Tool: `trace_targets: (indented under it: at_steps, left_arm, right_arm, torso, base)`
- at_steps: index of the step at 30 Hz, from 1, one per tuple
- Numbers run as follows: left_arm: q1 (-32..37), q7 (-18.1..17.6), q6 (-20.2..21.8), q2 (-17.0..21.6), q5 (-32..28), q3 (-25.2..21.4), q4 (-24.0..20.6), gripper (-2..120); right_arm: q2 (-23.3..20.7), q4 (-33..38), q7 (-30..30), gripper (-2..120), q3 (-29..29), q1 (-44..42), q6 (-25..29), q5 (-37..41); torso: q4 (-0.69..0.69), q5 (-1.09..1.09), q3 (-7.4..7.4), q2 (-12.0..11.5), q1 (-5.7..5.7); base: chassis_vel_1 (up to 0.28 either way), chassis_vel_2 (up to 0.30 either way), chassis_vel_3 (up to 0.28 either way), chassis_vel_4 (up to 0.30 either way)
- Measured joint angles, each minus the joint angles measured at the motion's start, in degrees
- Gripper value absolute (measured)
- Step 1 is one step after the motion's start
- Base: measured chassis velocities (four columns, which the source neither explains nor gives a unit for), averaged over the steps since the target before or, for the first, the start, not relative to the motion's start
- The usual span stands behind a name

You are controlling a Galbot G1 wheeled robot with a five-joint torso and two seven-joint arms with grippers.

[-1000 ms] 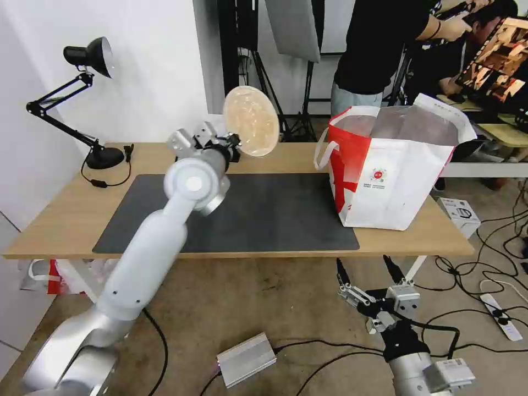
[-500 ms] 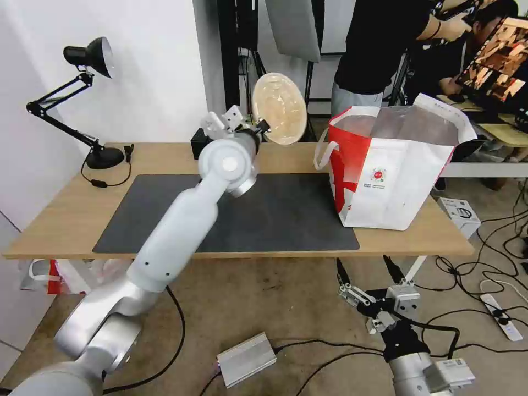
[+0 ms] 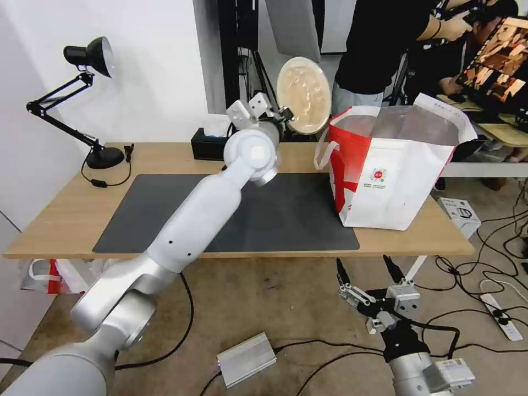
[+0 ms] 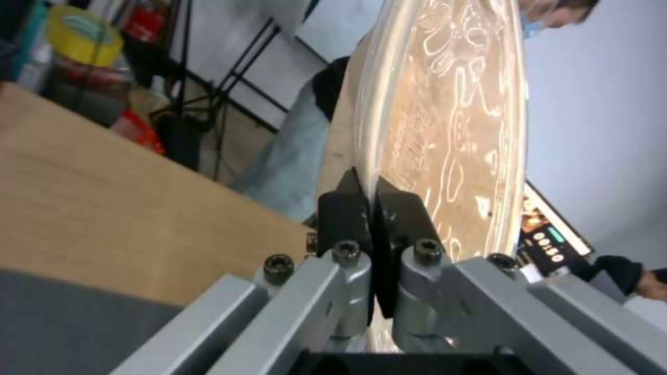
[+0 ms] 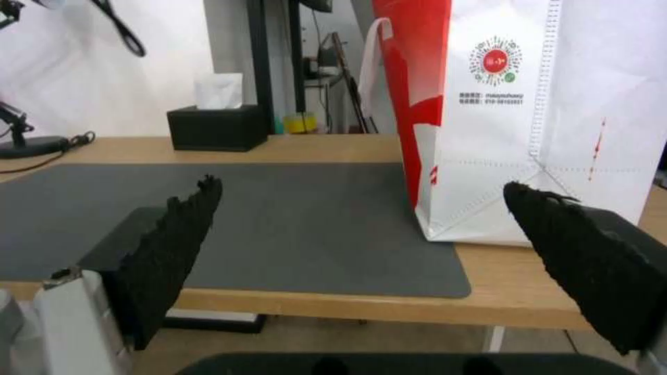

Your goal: Pick up the trash from the table and place it into the takeout bag.

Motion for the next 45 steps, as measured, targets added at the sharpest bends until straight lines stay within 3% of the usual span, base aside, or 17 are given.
trace_targets:
  at_steps: [9, 14, 27, 45]
  left_arm:
    - [-2.6, 4.0, -3.0, -2.4, 1.9, 3.0, 4.8, 0]
    - [-3.8, 9.0, -5.1, -3.4, 2.5, 3.5, 8.0, 0]
    - [-6.5, 17.8, -8.6, -5.1, 2.7, 6.4, 13.5, 0]
    - [-8.0, 21.2, -9.3, -8.0, 3.3, 12.9, 17.2, 0]
  right_arm:
    - [0.0, 0.0, 0.0, 100, 0.0, 0.0, 0.0, 0.0]
    - [0.0, 0.0, 0.0, 100, 0.0, 0.0, 0.0, 0.0]
    - [0.0, 0.0, 0.0, 100, 0.0, 0.0, 0.0, 0.0]
    - [0.0, 0.0, 0.0, 100, 0.0, 0.0, 0.0, 0.0]
  torso:
    - [0.00, 0.00, -0.01, 0.0, 0.00]
    - [0.00, 0.00, -0.01, 0.0, 0.00]
    - [0.00, 0.00, 0.00, 0.0, 0.00]
    - [0.00, 0.00, -0.01, 0.0, 0.00]
  base:
    - [0.000, 0.000, 0.000, 0.000]
    - [0.000, 0.000, 0.000, 0.000]
    - [0.000, 0.000, 0.000, 0.000]
    - [0.000, 0.000, 0.000, 0.000]
